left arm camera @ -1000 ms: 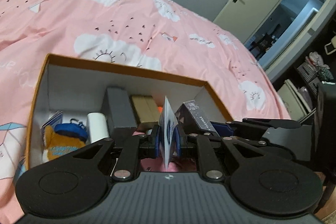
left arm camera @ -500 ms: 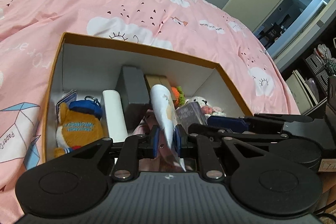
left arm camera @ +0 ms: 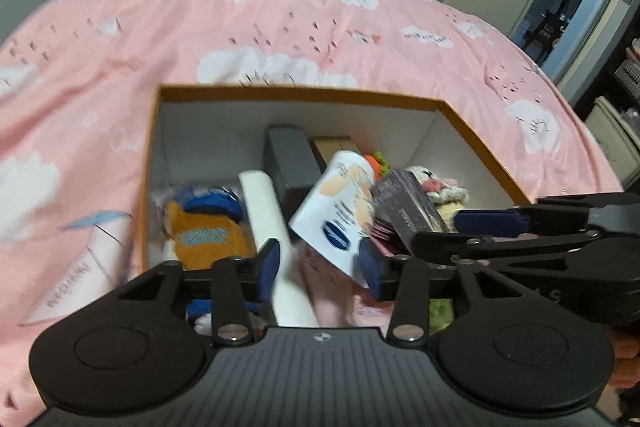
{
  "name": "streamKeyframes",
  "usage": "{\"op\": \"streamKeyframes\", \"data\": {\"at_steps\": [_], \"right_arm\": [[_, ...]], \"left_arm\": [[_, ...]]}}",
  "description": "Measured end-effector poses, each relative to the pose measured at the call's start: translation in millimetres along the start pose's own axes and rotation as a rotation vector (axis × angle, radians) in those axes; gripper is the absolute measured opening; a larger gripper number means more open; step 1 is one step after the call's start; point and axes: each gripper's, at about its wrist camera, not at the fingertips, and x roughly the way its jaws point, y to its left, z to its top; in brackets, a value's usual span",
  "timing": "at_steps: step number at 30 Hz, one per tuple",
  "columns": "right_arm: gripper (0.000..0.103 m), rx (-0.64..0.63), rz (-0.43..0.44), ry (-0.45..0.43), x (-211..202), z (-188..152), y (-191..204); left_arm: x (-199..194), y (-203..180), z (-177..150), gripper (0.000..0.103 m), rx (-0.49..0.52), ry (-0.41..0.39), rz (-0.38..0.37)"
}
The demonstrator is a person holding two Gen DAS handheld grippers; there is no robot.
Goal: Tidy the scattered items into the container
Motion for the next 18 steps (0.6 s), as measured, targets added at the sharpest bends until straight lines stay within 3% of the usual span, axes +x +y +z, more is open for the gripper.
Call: {"op": "streamKeyframes", "data": {"at_steps": [8,18], "right_arm": [[0.061,-0.014,-0.059,-0.108,-28.6,-2.1,6.4],[0.073,0.044,-0.129,-0.278,-71.1,-11.0,10.2]], "left_arm": [[-33.6,-17.6,1.5,0.063,0.098,-0.131,0.102],[-75.4,-34.2,2.2,0.081,0.151,-0.280,0.137]]}}
